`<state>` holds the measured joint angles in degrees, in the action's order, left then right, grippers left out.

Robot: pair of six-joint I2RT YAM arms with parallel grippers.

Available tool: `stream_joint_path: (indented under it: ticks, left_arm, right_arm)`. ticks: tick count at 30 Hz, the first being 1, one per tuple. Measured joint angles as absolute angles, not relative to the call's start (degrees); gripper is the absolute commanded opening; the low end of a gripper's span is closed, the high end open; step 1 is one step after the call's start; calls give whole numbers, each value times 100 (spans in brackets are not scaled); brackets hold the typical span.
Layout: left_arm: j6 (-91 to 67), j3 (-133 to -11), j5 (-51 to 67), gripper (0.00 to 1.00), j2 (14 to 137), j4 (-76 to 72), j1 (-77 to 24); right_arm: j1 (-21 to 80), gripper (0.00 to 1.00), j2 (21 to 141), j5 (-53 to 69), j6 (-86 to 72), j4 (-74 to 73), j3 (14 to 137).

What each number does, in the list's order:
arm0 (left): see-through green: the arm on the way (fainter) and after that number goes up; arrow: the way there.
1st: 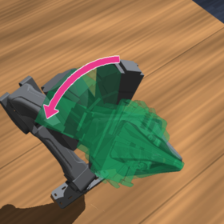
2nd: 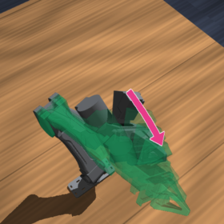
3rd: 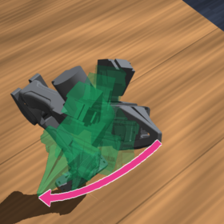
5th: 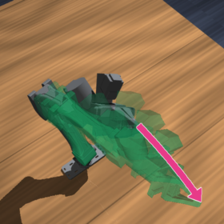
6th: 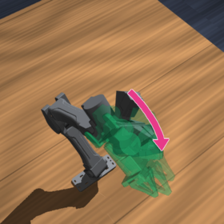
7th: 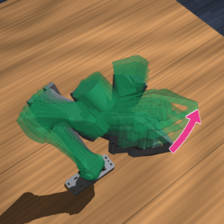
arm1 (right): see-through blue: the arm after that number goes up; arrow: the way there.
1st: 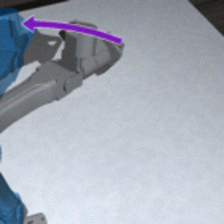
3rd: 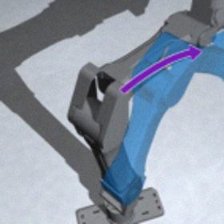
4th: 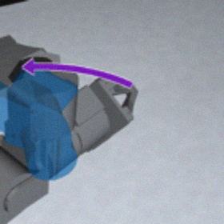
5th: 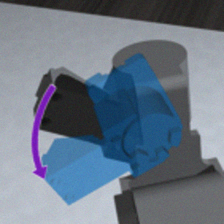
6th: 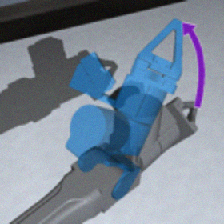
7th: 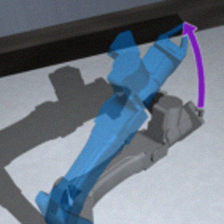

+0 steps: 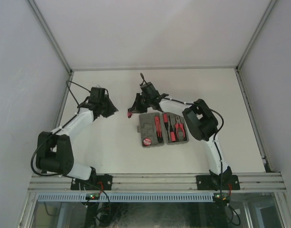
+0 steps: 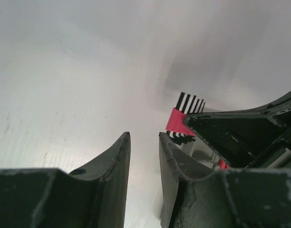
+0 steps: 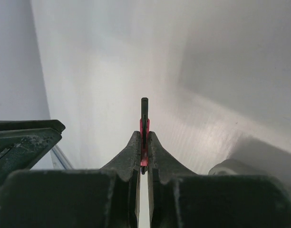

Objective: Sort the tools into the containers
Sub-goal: Pick up the engineering item from the center of the board, then place the engineering item in the storage box.

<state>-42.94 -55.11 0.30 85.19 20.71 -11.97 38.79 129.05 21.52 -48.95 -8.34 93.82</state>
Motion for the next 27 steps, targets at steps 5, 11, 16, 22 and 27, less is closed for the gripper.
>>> stream_joint_path:
  ticks: [5, 11, 16, 22, 27]
  left_arm:
    - [-4294, -5516, -137, 36, 7913, 2296, -1105]
    - [-4289, -5516, -189, 36, 7415, 2456, -965]
    - [-4268, -5516, -215, 35, 7175, 2532, -943]
    - [-4145, -5509, -222, 35, 6978, 2639, -928]
    - [-4045, -5509, -222, 36, 6788, 2676, -921]
  right_arm:
    - [3774, 0, 12361, 2147, -4790, -633, 9190]
    - [3651, 0, 11504, 2060, -4445, -261, 8676]
    - [3597, 0, 10779, 1798, -3972, 14, 8123]
    - [3570, 0, 10066, 1411, -3308, 379, 7524]
    - [3570, 0, 9561, 1398, -2600, 980, 6672]
